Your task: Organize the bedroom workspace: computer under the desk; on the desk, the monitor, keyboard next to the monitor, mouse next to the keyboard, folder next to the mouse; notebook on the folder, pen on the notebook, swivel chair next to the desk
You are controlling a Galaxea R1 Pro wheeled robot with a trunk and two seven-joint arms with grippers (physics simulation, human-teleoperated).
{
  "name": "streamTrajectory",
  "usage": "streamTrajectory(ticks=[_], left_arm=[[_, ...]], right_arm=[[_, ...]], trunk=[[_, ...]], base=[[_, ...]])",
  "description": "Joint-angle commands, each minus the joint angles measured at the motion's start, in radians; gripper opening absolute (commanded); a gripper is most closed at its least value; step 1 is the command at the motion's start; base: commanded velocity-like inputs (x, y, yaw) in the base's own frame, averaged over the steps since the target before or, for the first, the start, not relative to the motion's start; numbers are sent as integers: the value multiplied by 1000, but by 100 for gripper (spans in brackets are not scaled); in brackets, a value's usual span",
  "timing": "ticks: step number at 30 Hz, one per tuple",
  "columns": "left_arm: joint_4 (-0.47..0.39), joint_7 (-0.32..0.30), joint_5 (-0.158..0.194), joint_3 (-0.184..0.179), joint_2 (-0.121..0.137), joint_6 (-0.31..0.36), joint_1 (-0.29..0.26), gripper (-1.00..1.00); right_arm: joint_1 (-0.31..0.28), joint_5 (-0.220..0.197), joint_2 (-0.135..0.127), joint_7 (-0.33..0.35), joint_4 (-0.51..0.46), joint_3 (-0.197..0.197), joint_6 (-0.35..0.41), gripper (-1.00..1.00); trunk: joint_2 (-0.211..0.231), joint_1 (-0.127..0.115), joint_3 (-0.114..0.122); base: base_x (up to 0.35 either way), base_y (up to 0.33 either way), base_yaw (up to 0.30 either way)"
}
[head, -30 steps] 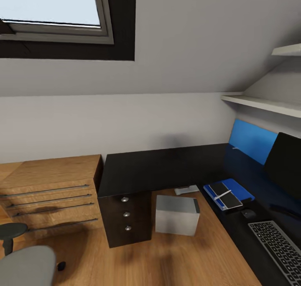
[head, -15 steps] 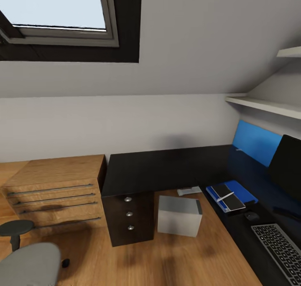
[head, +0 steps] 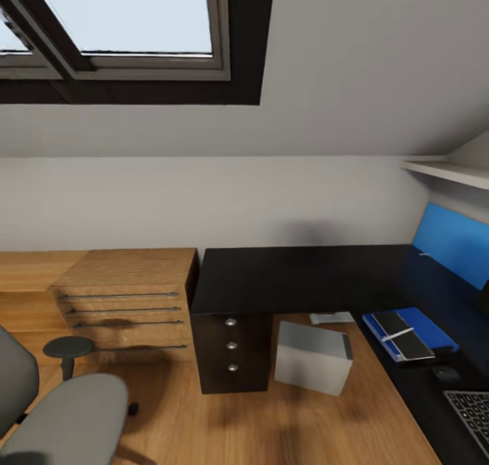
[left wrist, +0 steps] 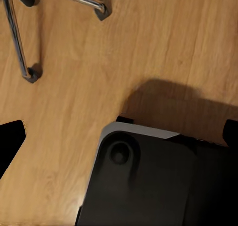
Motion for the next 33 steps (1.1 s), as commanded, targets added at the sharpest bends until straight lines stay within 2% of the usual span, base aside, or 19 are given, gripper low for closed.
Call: streamTrajectory(ticks=[1, 6, 19, 33], left_arm=[[-2, 8, 7, -9, 0, -2, 0, 100], [22, 8, 7, -10, -1, -1, 0, 100], [35, 8, 7, -9, 1, -3, 0, 100], [37, 8, 7, -9, 0, -1, 0, 100]], right_arm=[[-1, 3, 0, -9, 1, 9, -1, 100], [-1, 3, 1, -9, 1, 9, 0, 100], [-1, 3, 1, -9, 1, 9, 0, 100], [-1, 3, 2, -9, 0, 9, 0, 100]], trunk=[[5, -3, 1], [40, -23, 17], [40, -23, 17], [40, -23, 16]], base=[[0, 0, 264], [0, 0, 243], [-6, 0, 225], [-257, -32, 266]])
